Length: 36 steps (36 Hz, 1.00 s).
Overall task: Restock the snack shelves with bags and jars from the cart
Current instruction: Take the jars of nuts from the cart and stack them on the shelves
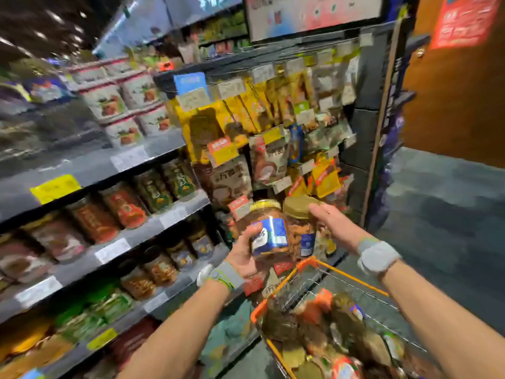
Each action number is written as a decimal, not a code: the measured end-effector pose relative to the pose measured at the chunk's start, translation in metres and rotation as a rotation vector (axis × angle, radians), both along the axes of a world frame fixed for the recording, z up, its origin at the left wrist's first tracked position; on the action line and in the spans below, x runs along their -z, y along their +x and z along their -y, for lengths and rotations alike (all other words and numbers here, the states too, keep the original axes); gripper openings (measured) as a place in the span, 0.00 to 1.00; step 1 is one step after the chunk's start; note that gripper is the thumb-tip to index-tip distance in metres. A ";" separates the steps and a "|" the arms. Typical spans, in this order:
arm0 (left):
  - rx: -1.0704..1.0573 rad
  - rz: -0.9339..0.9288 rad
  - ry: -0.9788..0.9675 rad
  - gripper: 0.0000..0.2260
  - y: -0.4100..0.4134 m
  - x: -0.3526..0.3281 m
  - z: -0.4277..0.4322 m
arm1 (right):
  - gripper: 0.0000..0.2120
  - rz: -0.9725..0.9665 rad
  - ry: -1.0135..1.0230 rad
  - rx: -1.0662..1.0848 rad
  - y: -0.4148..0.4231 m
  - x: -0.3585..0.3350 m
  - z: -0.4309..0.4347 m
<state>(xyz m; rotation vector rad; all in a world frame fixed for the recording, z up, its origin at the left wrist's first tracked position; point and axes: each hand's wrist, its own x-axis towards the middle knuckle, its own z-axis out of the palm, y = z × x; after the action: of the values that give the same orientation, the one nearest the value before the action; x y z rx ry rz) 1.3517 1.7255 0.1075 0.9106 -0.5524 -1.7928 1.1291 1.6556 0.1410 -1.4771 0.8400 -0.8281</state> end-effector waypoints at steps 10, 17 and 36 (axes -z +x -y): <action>-0.251 0.274 -0.108 0.24 0.081 -0.096 -0.114 | 0.40 0.155 -0.064 -0.164 0.141 -0.077 -0.054; -0.692 0.720 -0.304 0.17 0.154 -0.153 -0.155 | 0.46 0.288 0.065 -0.281 0.241 -0.146 -0.081; -0.847 0.981 -0.542 0.26 0.348 -0.254 -0.194 | 0.12 0.198 -0.256 -0.369 0.409 -0.256 -0.138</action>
<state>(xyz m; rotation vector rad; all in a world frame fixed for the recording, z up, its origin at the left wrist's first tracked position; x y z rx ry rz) 1.6993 1.9199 0.3618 1.3240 -0.9942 -0.3234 1.5379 1.7932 0.3970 -1.6769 0.3063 -0.8041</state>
